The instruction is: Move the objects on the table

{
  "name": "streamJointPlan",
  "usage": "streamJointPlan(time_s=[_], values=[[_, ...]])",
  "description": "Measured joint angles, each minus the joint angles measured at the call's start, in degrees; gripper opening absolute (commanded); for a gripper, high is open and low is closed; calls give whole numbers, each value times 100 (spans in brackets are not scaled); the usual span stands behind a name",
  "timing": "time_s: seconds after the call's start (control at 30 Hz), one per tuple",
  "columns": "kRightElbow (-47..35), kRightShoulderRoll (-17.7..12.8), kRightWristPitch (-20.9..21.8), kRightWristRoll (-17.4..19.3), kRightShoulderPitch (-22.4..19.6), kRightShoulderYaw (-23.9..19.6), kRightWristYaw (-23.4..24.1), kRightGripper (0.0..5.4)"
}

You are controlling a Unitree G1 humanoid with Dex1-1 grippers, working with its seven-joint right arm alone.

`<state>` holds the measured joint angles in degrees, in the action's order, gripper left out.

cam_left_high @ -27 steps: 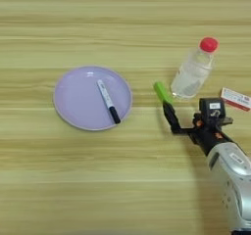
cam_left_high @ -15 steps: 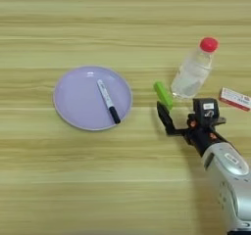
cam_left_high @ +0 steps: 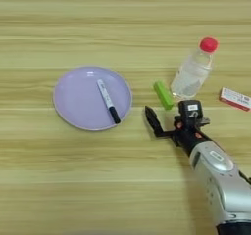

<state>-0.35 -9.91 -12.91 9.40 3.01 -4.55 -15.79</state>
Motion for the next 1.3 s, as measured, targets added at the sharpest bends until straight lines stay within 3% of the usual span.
streamJointPlan(time_s=[0.6, 1.3], values=[[958, 40, 249, -52, -678, 5, 0, 536], [1149, 13, 350, -52, -769, -50, -81, 307]])
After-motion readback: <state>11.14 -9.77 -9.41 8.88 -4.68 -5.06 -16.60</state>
